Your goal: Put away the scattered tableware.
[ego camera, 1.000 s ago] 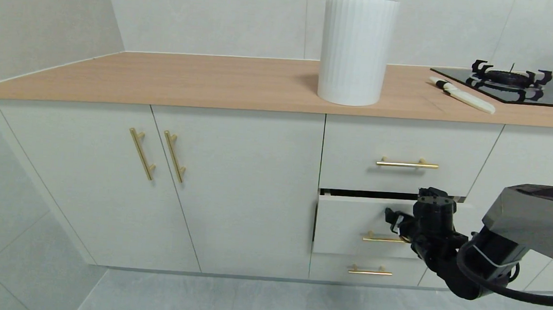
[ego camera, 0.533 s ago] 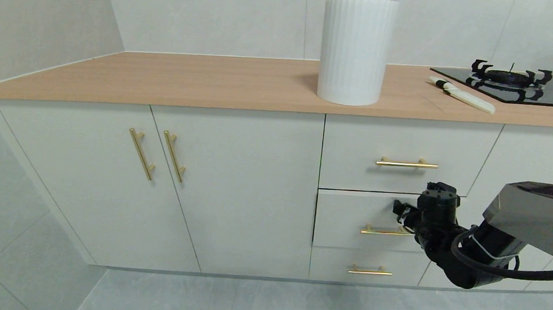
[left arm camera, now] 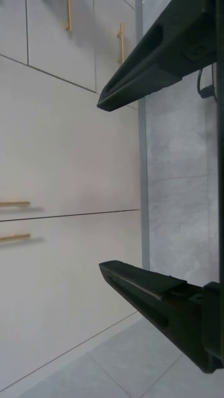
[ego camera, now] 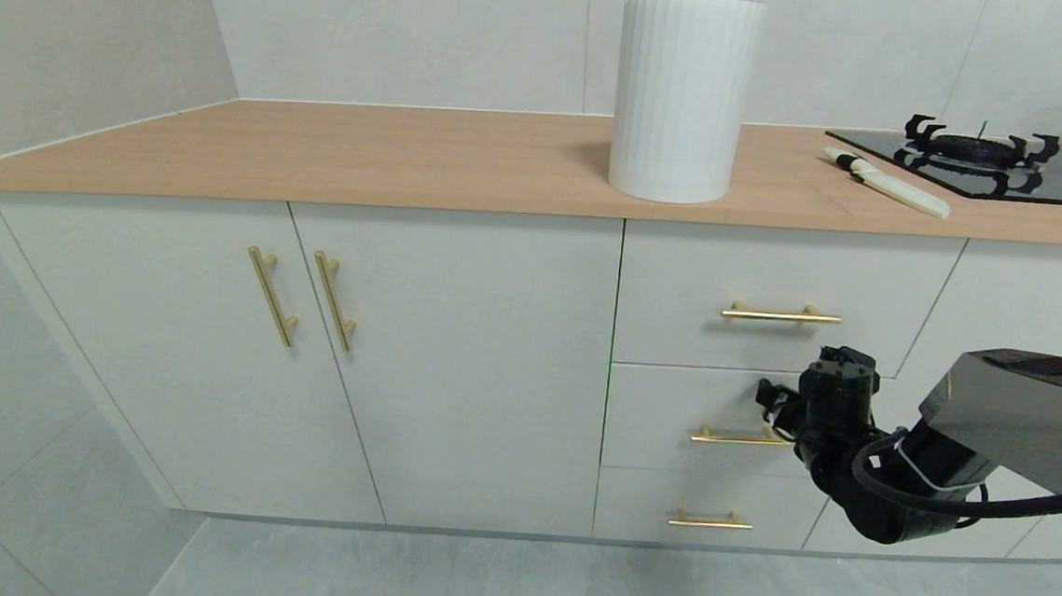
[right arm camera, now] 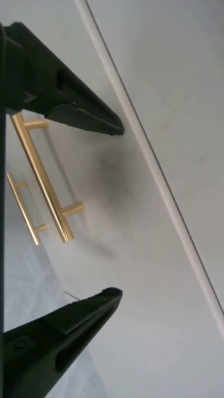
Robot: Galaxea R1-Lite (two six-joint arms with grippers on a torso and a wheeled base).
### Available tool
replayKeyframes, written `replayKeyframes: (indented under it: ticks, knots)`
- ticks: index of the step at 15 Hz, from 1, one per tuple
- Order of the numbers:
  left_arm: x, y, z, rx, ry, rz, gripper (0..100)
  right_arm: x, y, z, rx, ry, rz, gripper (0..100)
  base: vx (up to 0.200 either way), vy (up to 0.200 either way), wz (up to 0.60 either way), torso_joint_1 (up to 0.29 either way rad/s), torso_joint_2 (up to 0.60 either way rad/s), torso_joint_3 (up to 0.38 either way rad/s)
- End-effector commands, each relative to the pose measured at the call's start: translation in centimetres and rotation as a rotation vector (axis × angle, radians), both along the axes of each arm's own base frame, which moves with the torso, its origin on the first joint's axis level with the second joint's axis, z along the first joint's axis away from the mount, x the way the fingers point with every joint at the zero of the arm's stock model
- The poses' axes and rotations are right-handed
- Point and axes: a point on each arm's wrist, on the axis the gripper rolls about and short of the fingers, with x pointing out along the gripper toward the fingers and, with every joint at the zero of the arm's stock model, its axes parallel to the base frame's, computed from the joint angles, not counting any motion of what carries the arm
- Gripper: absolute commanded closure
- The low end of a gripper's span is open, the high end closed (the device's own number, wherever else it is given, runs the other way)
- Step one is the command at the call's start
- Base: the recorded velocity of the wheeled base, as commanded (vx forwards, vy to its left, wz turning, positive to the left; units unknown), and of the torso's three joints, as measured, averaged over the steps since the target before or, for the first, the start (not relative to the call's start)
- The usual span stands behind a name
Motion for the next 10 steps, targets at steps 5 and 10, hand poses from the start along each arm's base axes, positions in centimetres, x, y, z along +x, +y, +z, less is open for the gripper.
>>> replayKeyframes:
  ticks: [5, 10]
  knots:
    - [0.0, 0.0, 0.0, 0.0, 0.0, 0.0, 0, 0.44, -0.14, -0.22, 0.002, -0.008, -0.006, 0, 0.0, 0.0, 0.0, 0.0, 0.0, 0.0]
    - [0.0, 0.0, 0.0, 0.0, 0.0, 0.0, 0, 0.66, -0.62, -0.05, 0.0, -0.012, -0.016, 0, 0.0, 0.0, 0.0, 0.0, 0.0, 0.0]
